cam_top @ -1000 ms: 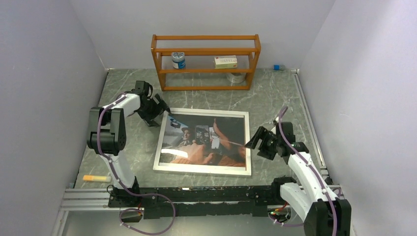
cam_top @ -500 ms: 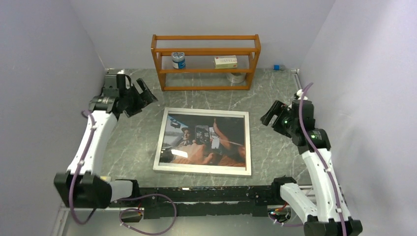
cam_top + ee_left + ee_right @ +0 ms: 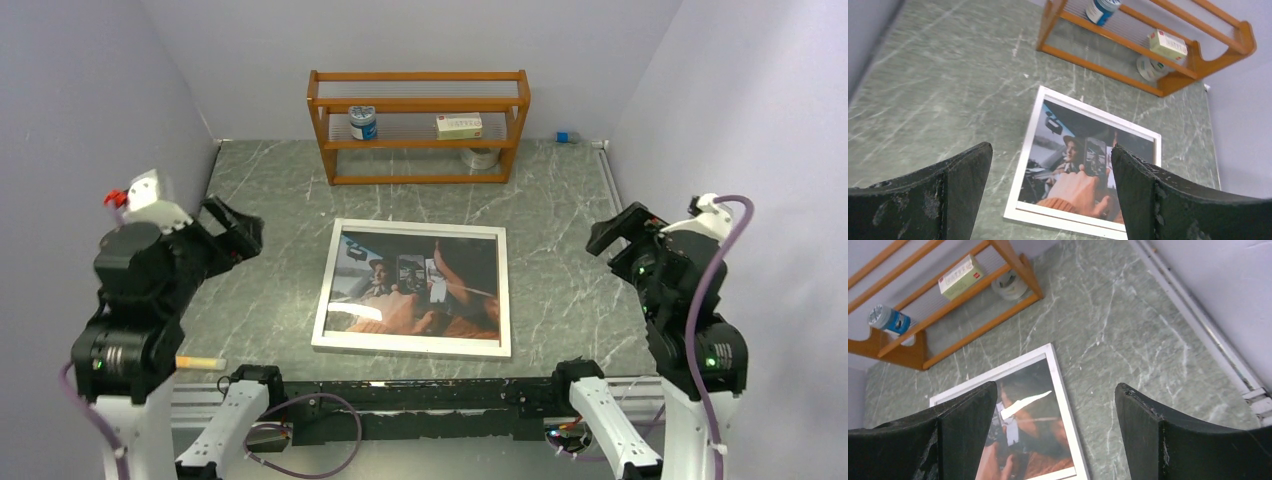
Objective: Put the photo into the frame
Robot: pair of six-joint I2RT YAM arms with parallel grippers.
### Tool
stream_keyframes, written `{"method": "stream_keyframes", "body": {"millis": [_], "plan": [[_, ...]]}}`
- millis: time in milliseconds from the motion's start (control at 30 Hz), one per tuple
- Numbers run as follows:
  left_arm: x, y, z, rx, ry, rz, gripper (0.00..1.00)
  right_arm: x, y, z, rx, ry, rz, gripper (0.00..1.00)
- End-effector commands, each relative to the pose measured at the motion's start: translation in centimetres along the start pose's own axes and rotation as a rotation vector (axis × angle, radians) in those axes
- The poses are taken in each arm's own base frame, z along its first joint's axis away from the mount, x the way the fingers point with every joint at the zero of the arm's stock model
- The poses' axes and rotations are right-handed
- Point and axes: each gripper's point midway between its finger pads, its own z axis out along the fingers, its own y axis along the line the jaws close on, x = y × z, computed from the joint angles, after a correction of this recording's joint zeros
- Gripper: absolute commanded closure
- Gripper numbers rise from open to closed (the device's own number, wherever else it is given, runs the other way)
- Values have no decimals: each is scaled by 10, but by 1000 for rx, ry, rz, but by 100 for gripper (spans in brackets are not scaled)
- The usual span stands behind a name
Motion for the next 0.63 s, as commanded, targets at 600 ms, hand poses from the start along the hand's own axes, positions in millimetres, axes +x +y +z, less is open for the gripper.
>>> {"method": "stream_keyframes", "body": {"millis": [600], "plan": [[20,59,-58,-264,13,68,6,-3,-36,-43,142,9,-45,8]]}}
